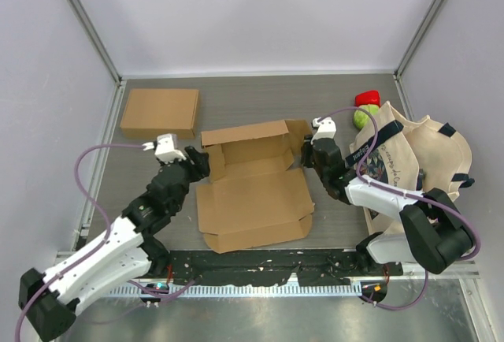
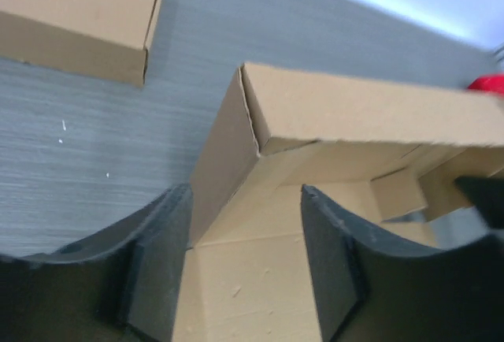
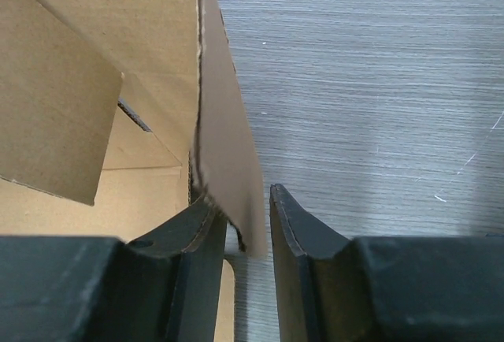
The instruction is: Fold the paper box
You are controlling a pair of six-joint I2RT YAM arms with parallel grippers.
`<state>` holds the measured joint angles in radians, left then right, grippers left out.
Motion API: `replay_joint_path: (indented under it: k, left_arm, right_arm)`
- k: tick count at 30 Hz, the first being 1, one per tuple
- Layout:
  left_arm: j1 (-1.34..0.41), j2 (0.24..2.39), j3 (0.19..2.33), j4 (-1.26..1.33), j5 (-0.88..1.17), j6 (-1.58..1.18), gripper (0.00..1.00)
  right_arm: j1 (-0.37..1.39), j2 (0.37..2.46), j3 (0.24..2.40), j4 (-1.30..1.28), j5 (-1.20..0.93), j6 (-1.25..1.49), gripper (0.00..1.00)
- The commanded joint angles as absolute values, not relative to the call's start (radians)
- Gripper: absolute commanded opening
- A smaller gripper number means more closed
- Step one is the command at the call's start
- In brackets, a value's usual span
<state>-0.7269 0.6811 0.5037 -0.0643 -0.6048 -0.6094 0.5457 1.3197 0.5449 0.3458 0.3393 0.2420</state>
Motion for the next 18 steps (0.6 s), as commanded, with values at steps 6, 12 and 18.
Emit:
replay_joint_path:
  k: [6, 12, 18]
  left_arm:
    - [-0.73, 0.874, 0.451, 0.076, -0.526, -0.52, 0.61]
    - [-0.732, 1.005, 0.472, 0.191, -0.557, -0.476, 0.65]
    - [-0.732, 1.084, 0.474, 0.262, -0.591, -0.442, 0.6]
  right_arm:
    - [0.543, 1.293, 0.711, 0.148, 0.336, 0.299, 0.51]
    - [0.564, 1.218, 0.9, -0.279, 0.321, 0.386, 0.61]
    - [0.635, 1.107, 1.088, -0.413, 0.39, 0.433, 0.6]
